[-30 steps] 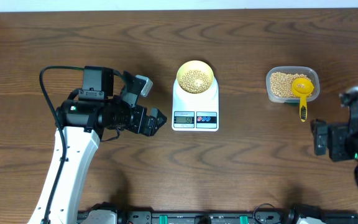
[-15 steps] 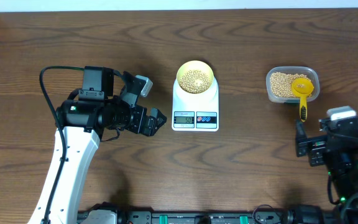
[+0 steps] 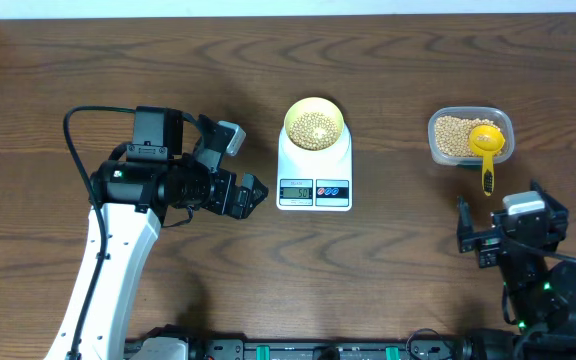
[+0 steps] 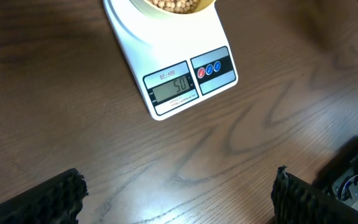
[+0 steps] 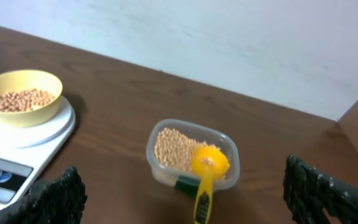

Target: Scoop item into bowl and weigh 50g on scale

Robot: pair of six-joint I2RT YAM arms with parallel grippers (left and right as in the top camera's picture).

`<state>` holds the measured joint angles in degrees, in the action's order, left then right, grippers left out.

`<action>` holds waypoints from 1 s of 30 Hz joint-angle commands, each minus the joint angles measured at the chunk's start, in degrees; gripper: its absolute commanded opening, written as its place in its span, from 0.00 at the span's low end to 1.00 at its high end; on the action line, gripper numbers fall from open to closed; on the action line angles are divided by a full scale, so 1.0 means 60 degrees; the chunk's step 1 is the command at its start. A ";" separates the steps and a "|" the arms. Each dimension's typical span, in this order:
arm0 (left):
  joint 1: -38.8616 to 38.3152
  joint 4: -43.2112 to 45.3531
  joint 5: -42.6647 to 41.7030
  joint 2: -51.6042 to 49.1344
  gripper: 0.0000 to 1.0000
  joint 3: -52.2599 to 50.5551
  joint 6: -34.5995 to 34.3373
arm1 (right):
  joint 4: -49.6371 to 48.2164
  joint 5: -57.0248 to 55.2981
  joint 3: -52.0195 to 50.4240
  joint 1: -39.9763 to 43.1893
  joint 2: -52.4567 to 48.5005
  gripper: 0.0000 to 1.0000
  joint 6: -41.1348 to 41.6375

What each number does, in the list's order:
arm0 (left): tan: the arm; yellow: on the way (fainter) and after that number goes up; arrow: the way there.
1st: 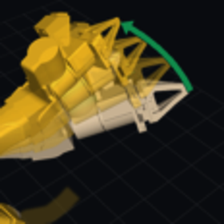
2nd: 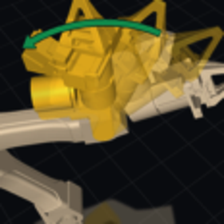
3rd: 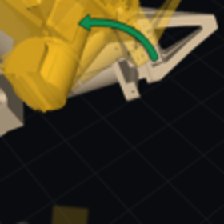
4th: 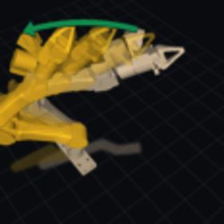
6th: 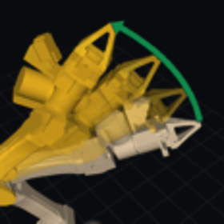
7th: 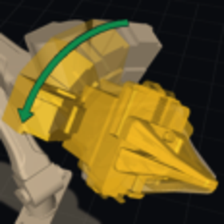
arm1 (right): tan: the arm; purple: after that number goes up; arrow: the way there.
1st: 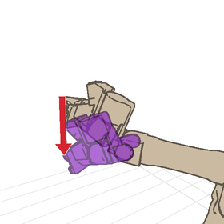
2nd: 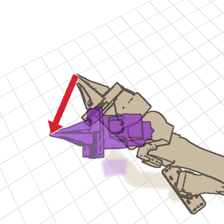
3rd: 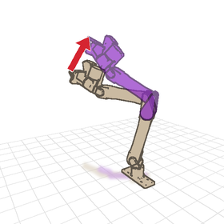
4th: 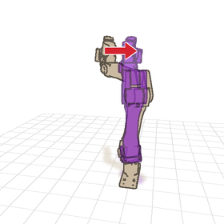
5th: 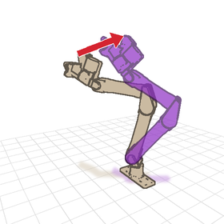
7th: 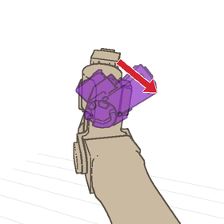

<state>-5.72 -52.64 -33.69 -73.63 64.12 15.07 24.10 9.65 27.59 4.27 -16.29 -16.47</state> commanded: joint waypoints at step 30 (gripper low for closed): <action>0.0047 -0.0029 0.0051 -0.0033 0.98 -0.0047 0.0055 | -0.3745 0.0954 -0.4546 -0.0051 0.2670 0.99 -0.0087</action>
<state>-5.72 -52.64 -33.71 -73.63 64.12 15.07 1.85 14.87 1.43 4.25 -0.69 -16.56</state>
